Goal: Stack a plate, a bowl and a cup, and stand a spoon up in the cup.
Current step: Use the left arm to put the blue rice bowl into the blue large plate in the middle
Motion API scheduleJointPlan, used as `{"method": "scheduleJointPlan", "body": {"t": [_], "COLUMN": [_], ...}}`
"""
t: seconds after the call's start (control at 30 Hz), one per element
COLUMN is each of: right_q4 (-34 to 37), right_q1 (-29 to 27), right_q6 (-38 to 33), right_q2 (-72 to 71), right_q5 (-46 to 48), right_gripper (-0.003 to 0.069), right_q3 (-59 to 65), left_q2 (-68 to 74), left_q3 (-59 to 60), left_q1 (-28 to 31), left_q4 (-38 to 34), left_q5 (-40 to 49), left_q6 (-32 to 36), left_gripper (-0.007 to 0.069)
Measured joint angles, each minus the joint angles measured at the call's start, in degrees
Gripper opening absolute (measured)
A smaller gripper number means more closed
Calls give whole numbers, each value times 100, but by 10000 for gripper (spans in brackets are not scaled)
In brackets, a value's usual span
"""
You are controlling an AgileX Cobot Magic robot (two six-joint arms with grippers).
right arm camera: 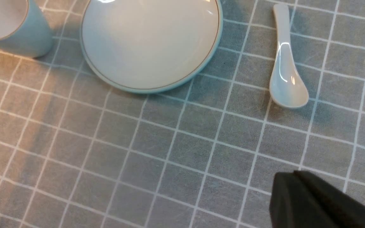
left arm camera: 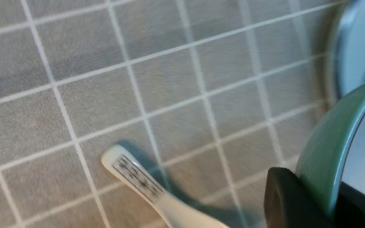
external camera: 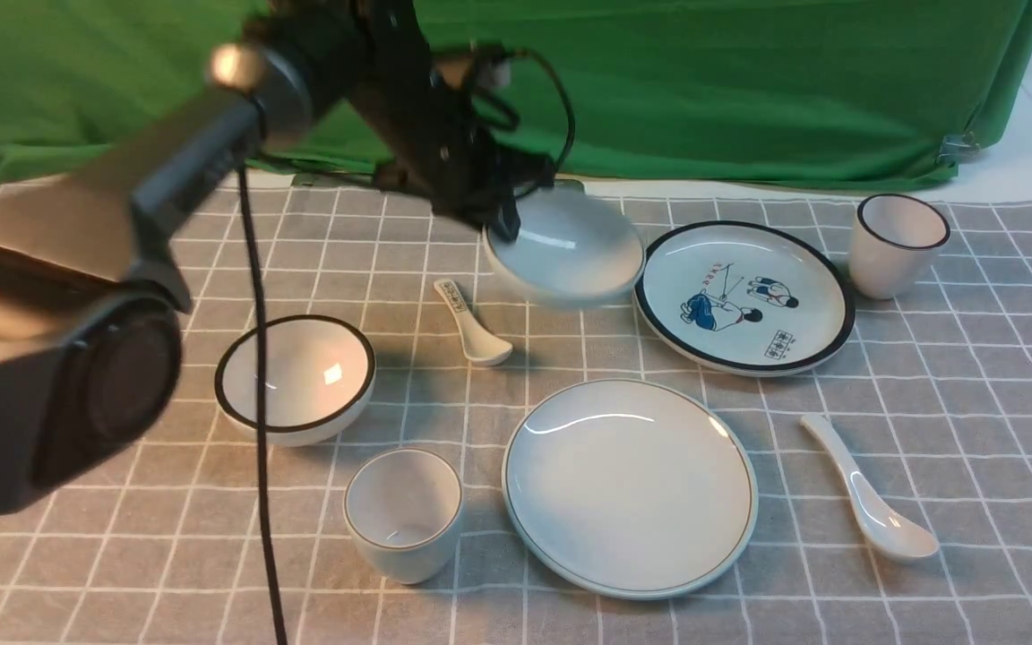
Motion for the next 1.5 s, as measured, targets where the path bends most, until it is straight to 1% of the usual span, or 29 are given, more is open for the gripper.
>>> {"method": "scheduleJointPlan", "body": {"t": [0.13,0.2,0.3,0.4,0.53,0.6,0.63,0.73,1.1,1.2,1.27,1.33,1.37,1.4,1.43,1.47,1.5], "right_q4": [0,0,-6,-6,-10,-10,-10,-10,-10,-10,-13,-13,-13,-13,-13,-13,-13], "right_q1": [0,0,0,0,0,0,0,0,0,0,0,0,0,0,0,0,0], "right_q6": [0,0,0,0,0,-8,-54,-90,-195,-200,-200,-200,-200,-200,-200,-200,-200], "right_q2": [0,0,0,0,0,0,0,0,0,0,0,0,0,0,0,0,0], "right_q5": [-62,-95,-82,-82,-82,-82,-82,-88,-164,-174,-188,-239,-255,-265,-303,-324,-323], "right_gripper": [23,25,28,33,34,34,34,34,39,43,45,49,50,50,53,54,54], "right_q3": [0,0,0,0,0,0,0,0,0,0,0,0,0,0,0,0,0], "left_q2": [-438,-887,-1468,-1640,-1605,-1573,-1498,-1384,-1182,-1178,-1176,-1171,-1171,-1171,-1183,-1203,-1210], "left_q3": [107,616,1958,3077,3765,3911,4056,4092,4097,4097,4090,3993,3944,3931,3815,3731,3716], "left_q1": [-91,-286,-777,-1100,-1161,-1161,-1154,-1154,-1144,-1144,-1144,-1144,-1144,-1144,-1144,-1144,-1144], "left_q4": [-204,-270,-251,-278,-278,-278,-278,-302,-470,-439,-419,-421,-422,-422,-380,-319,-282], "left_q5": [209,224,169,-456,-1176,-1381,-1668,-1922,-2009,-1947,-1885,-1759,-1697,-1679,-1490,-1355,-1296], "left_q6": [249,405,655,771,771,771,771,782,812,812,812,816,816,816,816,772,757], "left_gripper": [34,34,34,33,33,33,33,33,41,79,129,253,292,302,374,409,421]}}
